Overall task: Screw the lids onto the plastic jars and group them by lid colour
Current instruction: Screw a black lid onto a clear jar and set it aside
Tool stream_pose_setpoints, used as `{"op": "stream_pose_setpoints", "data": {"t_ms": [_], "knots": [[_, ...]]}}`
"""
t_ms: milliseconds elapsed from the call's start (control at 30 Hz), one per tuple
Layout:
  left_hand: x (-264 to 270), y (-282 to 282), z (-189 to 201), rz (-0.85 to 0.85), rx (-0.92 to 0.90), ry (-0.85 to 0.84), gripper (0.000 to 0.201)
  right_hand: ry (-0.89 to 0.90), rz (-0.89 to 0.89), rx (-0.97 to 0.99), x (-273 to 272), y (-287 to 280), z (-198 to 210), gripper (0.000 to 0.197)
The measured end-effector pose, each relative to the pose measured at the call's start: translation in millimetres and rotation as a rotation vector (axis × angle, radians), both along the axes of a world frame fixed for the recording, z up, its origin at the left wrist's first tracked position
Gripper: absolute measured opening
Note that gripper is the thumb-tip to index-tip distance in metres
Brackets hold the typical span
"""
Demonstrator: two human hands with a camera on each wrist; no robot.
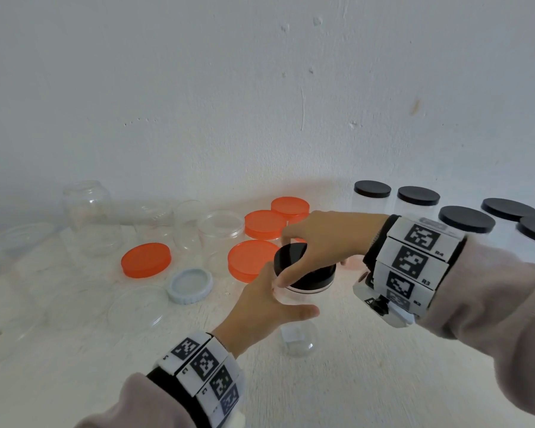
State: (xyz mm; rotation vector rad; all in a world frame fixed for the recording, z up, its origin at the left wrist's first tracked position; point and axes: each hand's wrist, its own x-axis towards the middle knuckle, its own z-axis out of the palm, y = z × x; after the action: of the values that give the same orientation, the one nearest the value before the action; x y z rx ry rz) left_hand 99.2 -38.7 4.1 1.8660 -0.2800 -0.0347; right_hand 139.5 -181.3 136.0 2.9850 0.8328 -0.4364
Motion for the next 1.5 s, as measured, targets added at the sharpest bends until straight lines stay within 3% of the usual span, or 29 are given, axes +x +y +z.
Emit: {"op": "stream_pose_setpoints", "data": {"t_ms": [167, 400, 533, 667, 833, 1100, 1267, 1500], "knots": [[0.8, -0.6, 0.8, -0.017, -0.001, -0.016, 0.087, 0.157, 0.102, -0.103, 1.0, -2.9, 18.4, 0.081], [-0.6, -0.2, 0.3, 0.005, 0.015, -0.013, 0.082, 0.07, 0.02, -0.012, 2.9, 0.0, 6.6, 0.066], [0.5, -0.5, -0.4, 0.002, 0.022, -0.008, 0.08, 0.089, -0.015, -0.004, 3.2, -2.9, 2.2, 0.073], [1.4, -0.6, -0.5, 0.001, 0.015, -0.017, 0.081, 0.129, 0.093, -0.042, 4.2, -4.7, 10.1, 0.081], [-0.3, -0.3, -1.4, 0.0, 0.009, -0.032, 0.079, 0.088, 0.144, -0.017, 6.1, -2.1, 11.4, 0.073], [-1.1, -1.6, -2.1, 0.014, 0.019, -0.037, 0.081, 0.031, 0.049, 0.041, 5.6, -0.2, 1.0, 0.059], [3.3, -3.2, -2.1, 0.025, -0.001, -0.04, 0.079, 0.121, 0.122, -0.03, 8.2, -4.9, 12.3, 0.076], [4.8, -3.6, -2.9, 0.015, -0.014, -0.058, 0.086, 0.02, 0.134, 0.02, 9.1, -3.9, 8.4, 0.075]]}}
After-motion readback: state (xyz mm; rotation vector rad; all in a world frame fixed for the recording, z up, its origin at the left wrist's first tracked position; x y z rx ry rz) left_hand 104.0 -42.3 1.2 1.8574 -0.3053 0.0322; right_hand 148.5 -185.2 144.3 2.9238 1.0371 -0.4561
